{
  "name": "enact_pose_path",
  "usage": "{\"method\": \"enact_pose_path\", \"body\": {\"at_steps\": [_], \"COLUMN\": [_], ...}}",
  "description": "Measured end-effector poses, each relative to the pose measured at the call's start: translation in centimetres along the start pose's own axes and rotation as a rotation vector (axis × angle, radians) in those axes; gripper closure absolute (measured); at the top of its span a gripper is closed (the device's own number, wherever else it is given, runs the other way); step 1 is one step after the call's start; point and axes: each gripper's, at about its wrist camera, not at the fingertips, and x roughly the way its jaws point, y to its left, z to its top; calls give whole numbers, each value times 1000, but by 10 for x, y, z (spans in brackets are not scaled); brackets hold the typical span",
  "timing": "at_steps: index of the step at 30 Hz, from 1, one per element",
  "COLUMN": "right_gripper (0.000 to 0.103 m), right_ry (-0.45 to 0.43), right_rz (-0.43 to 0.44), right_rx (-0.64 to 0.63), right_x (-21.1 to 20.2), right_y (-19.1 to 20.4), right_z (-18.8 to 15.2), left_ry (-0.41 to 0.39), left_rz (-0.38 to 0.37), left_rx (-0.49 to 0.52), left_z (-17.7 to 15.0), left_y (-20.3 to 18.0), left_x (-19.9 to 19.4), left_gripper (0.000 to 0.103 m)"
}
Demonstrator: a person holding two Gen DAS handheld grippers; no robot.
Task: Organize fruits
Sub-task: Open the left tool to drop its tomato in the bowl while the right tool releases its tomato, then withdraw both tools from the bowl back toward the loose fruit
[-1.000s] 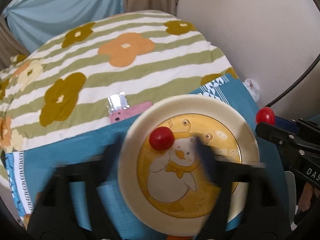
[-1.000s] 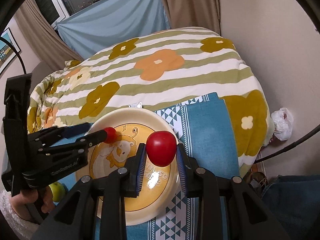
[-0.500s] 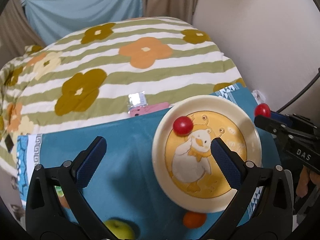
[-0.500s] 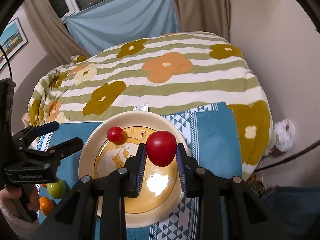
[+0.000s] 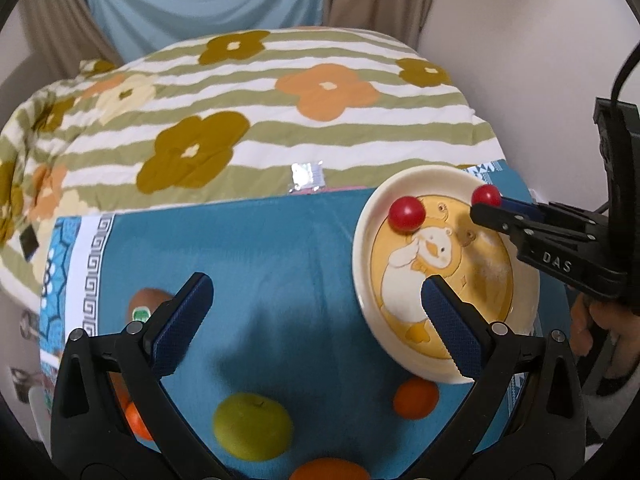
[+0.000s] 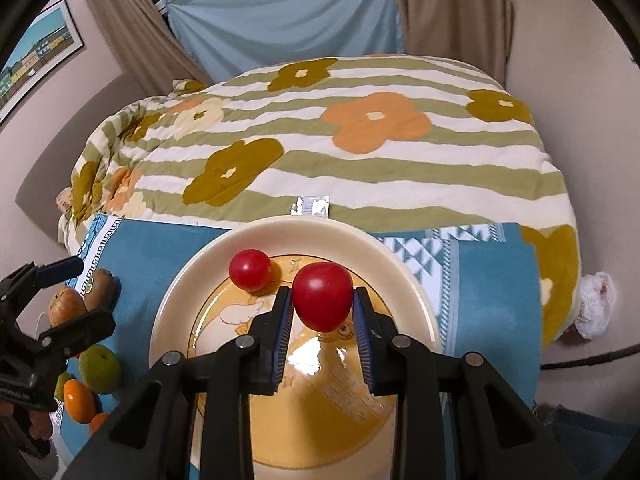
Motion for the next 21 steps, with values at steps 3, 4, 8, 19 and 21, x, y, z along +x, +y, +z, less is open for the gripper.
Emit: {"method": "enact_pose_path", "body": {"at_steps": [3,4,8,19,21], "right_gripper": [75,75,50,0,0], "right_ry": [-1,0,-20,-99,-87], "right_rz": [10,15,-13,20,23], "right_rx": [-14,-19,-43,6,6], "right_x": [4,5,0,-30,-35], "right_y": [3,4,6,-3,-2], "right_z": [2,3,5,5,5], "left_ry": [2,1,-7,-54,-67], "left_rz": [8,11,18,45,55], "left_rx": [-14,-19,-36,-62,-66], "left_z": [-5,-7,-9,-6,-5], "left_y": [2,3,4,5,7], "left_x": [-1,-2,-8,-33,-40], "left_gripper": [0,0,0,0,0]}}
